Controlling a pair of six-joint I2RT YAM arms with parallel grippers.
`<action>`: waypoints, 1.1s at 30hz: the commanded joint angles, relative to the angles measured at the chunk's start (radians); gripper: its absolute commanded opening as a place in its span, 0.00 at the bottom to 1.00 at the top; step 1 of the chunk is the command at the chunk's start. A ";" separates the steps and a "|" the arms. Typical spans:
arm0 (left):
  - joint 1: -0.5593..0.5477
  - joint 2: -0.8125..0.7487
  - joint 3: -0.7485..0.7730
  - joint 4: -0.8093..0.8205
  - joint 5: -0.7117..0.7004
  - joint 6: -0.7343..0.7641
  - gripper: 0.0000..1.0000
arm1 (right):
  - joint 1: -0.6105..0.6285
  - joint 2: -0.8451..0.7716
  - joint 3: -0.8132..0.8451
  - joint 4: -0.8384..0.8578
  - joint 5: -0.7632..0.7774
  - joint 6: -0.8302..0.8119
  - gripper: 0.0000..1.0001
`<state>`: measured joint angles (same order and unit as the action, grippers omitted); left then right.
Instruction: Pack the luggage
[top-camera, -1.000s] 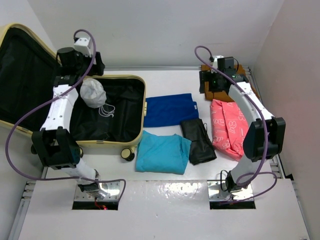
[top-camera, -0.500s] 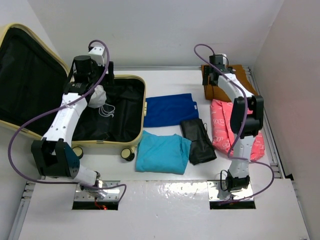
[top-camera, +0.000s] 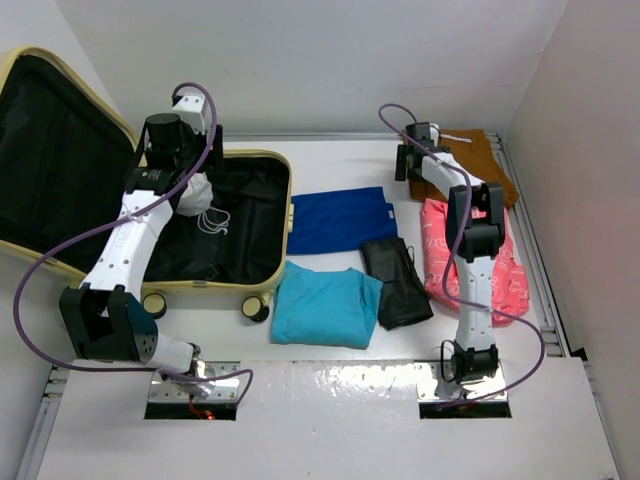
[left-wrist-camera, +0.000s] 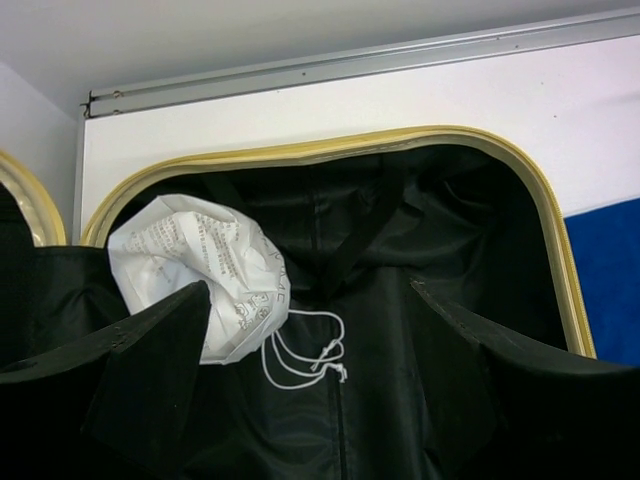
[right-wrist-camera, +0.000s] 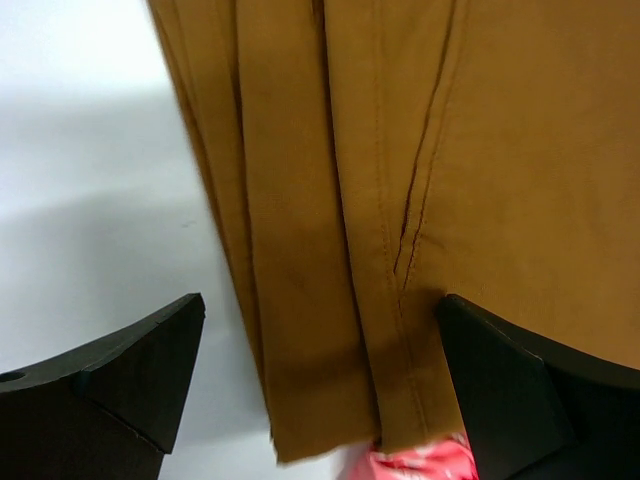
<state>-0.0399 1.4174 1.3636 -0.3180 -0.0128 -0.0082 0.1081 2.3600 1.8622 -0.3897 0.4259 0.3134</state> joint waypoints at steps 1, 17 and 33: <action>0.003 -0.046 -0.001 -0.004 -0.027 0.004 0.84 | 0.001 0.027 0.026 0.048 0.054 -0.026 1.00; 0.054 0.003 0.042 -0.066 -0.036 -0.012 0.84 | -0.025 0.076 -0.047 -0.081 -0.078 -0.053 0.50; 0.072 0.031 0.051 -0.075 0.036 -0.088 0.84 | -0.084 -0.031 0.302 -0.103 -0.421 0.003 0.00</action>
<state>0.0128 1.4406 1.3735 -0.4042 -0.0017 -0.0601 0.0368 2.4596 2.1174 -0.5323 0.1932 0.2550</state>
